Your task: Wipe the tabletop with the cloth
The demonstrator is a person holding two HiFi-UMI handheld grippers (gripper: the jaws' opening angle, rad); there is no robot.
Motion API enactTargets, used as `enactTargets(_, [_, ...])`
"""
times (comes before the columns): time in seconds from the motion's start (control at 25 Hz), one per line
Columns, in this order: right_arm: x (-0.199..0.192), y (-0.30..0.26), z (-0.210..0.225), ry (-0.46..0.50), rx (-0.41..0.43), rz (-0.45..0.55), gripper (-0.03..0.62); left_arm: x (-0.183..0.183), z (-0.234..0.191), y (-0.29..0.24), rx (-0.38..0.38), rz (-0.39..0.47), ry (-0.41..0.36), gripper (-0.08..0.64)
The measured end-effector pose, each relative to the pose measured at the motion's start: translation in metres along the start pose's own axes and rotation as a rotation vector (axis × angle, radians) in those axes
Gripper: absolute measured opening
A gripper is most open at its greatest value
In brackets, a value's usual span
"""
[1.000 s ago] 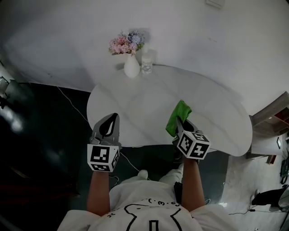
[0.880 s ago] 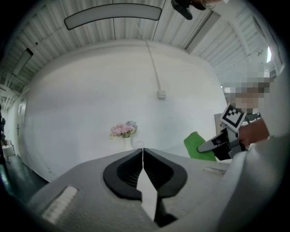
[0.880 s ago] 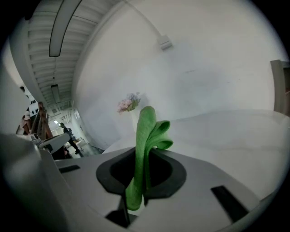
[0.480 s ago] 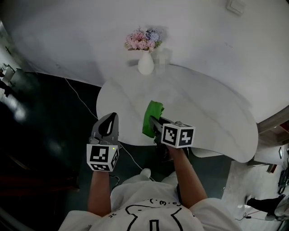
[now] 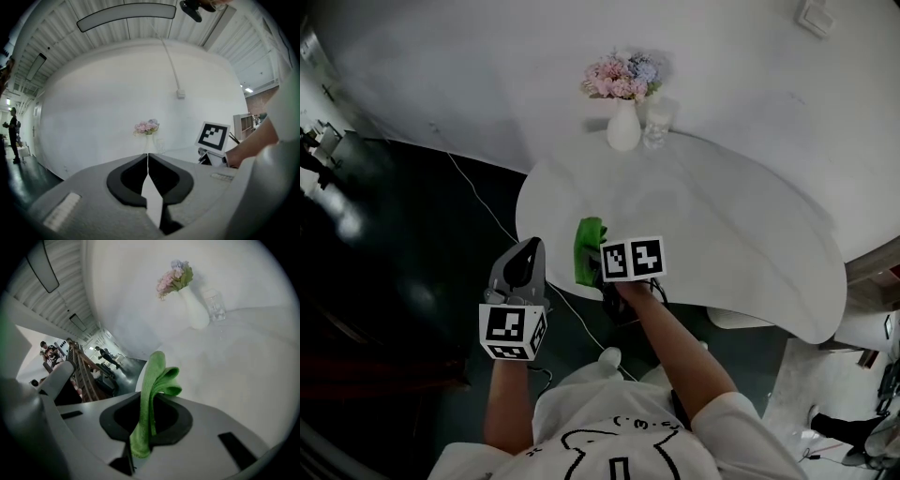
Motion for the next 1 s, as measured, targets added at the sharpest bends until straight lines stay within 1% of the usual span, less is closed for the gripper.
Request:
enactTargets(0.12, [-0.003, -0.023, -0.006, 0.026, -0.007, -0.059, 0.049, -0.003, -0.004, 0.004, 0.01, -0.005, 0.009, 0.018])
enactTargets(0.24, [-0.002, -0.041, -0.007, 0.036, -0.017, -0.089, 0.048, -0.005, -0.006, 0.005, 0.011, -0.012, 0.015, 0.018])
enactTargets(0.4, [0.0, -0.055, 0.003, 0.023, -0.073, -0.125, 0.048, -0.009, -0.007, 0.003, 0.005, -0.023, 0.015, 0.018])
enactTargets(0.6, [-0.009, -0.065, 0.015, 0.003, -0.127, -0.195, 0.048, -0.012, -0.01, -0.001, 0.002, -0.032, 0.022, 0.018])
enactTargets(0.68, [-0.013, -0.068, 0.02, 0.009, -0.168, -0.22, 0.046, -0.013, -0.009, -0.005, -0.008, -0.036, 0.019, 0.018])
enactTargets(0.76, [-0.016, -0.07, 0.025, 0.015, -0.206, -0.232, 0.046, -0.013, -0.008, -0.008, -0.018, -0.04, 0.019, 0.018])
enactTargets(0.92, [-0.017, -0.071, 0.029, 0.013, -0.245, -0.238, 0.046, -0.012, -0.007, -0.012, -0.028, -0.043, 0.019, 0.018])
enactTargets(1.0, [-0.018, -0.07, 0.029, 0.038, -0.265, -0.23, 0.048, -0.012, -0.005, -0.013, -0.035, -0.043, 0.018, 0.018])
Point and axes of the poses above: the fingertips, and each gripper's own axes: y backward along the fingers, z to its right, x out of its top, the point moved 7 cm from there along y, backward along the fingers, and after that the axes turned 5 degrees about -z, right-handed, at the moved point
